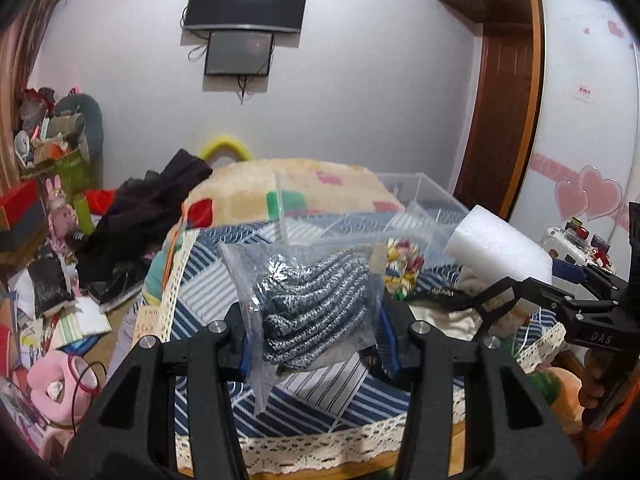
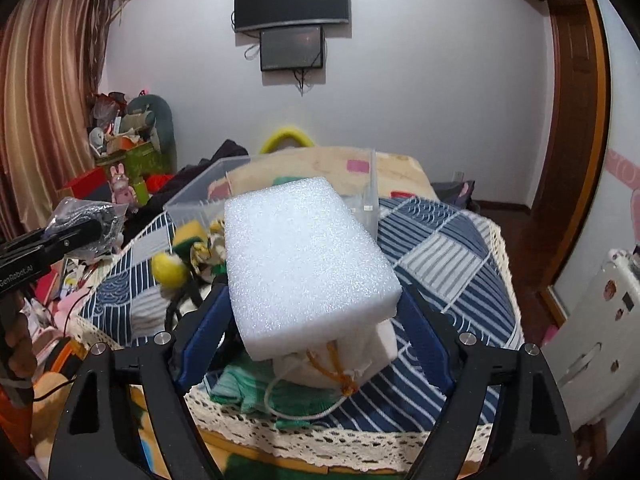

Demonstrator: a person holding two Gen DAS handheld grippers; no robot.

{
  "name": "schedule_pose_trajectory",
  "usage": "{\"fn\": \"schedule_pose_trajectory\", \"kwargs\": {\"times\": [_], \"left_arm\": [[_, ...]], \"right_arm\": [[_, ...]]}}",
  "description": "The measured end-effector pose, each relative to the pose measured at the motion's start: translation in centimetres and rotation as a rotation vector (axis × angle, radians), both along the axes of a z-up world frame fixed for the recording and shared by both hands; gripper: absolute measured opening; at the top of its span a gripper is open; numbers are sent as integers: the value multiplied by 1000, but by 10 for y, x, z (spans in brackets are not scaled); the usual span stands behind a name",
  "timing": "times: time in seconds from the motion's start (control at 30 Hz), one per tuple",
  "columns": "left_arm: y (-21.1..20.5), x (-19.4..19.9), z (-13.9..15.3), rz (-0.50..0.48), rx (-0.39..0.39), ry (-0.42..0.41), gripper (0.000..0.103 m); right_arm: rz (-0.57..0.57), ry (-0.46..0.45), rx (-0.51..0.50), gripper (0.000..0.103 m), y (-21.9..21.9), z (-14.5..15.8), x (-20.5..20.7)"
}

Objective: Organize soft objects
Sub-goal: 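Grasp the steel-wool bag with the left tool while the right grasps the foam block, then lower the steel-wool bag into the box with the left tool while the right drops the foam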

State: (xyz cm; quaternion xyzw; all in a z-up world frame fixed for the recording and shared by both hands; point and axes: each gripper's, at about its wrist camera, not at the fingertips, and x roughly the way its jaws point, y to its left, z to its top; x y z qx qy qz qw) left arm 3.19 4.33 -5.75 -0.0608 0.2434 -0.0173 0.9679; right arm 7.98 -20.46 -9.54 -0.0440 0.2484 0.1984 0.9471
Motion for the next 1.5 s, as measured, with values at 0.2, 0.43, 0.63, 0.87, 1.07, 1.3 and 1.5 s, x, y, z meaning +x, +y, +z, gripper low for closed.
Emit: {"fn": "schedule_pose_trajectory", "kwargs": {"times": [0.2,0.43,0.63,0.87,1.07,1.3,1.5], "left_arm": [[-3,11,18,-14,8,-50,47],[-6,47,26,-25,14,-49,47],[-11,87,22,-49,24,9,47],[-18,130,10,-61,28,95,47],[-25,157,-1,-64,58,143,47],[-30,181,-16,-85,67,208,47],[-31,184,-23,-87,56,230,52]], "right_arm": [[-7,-45,-10,82,11,12,10],[-19,-64,-31,82,25,17,32],[-38,-39,-40,82,30,16,52],[-39,0,-48,82,33,14,75],[-40,42,-58,82,40,11,94],[-29,60,-106,83,50,9,104],[-32,91,-137,87,58,6,114]]}}
